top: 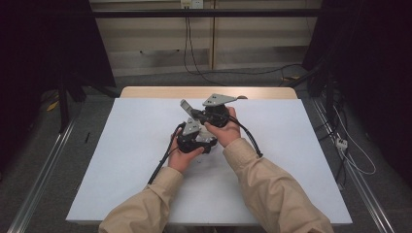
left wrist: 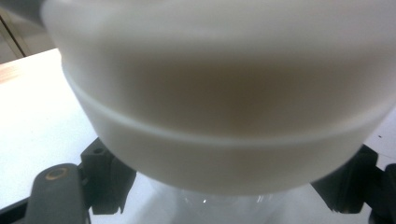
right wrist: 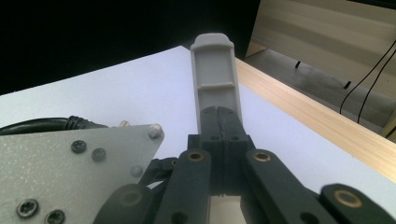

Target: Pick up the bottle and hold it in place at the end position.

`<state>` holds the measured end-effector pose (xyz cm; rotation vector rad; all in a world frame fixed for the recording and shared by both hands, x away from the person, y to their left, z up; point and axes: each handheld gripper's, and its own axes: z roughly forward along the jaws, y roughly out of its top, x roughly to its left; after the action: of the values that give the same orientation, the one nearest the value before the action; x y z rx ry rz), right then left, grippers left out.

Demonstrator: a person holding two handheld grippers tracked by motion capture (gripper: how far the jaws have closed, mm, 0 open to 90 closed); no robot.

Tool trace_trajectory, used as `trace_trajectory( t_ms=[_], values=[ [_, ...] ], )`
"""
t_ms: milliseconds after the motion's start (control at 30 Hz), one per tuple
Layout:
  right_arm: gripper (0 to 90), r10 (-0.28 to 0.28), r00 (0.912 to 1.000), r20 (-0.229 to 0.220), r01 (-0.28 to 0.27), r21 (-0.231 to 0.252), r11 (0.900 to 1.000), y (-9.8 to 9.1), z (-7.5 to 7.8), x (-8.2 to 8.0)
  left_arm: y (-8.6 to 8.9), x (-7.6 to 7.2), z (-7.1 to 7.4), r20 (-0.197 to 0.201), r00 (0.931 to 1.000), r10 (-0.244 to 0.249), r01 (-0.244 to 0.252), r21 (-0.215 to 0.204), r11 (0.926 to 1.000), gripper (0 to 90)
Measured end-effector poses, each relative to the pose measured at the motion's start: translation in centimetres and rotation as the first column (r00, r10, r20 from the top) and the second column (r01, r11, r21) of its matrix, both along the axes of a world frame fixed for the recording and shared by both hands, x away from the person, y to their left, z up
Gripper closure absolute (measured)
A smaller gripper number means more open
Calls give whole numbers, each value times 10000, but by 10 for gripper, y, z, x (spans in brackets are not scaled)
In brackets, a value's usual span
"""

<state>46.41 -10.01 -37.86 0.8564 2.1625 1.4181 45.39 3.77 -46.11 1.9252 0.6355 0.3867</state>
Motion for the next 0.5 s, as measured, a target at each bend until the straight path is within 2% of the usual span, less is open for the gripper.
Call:
trace_trajectory(
  t_ms=[167, 233, 433, 500],
  values=[
    [900, 40, 10000, -23, -40, -57, 10000, 2, 0, 2, -1, 0, 0, 34, 10000, -50, 49, 73, 10000, 185],
    [900, 27, 10000, -51, -27, 24, 10000, 2, 0, 4, 0, 0, 0, -100, 9999, 21, -21, -75, 10000, 185],
    [900, 65, 10000, -37, -65, 5, 10000, 5, -1, 5, 0, 0, 0, -118, 9999, 22, -23, -126, 9999, 185],
    [900, 75, 10000, -36, -75, 1, 10000, 4, 0, 5, 0, 1, 0, -2, 10000, -53, 53, -5, 10000, 185]
  ],
)
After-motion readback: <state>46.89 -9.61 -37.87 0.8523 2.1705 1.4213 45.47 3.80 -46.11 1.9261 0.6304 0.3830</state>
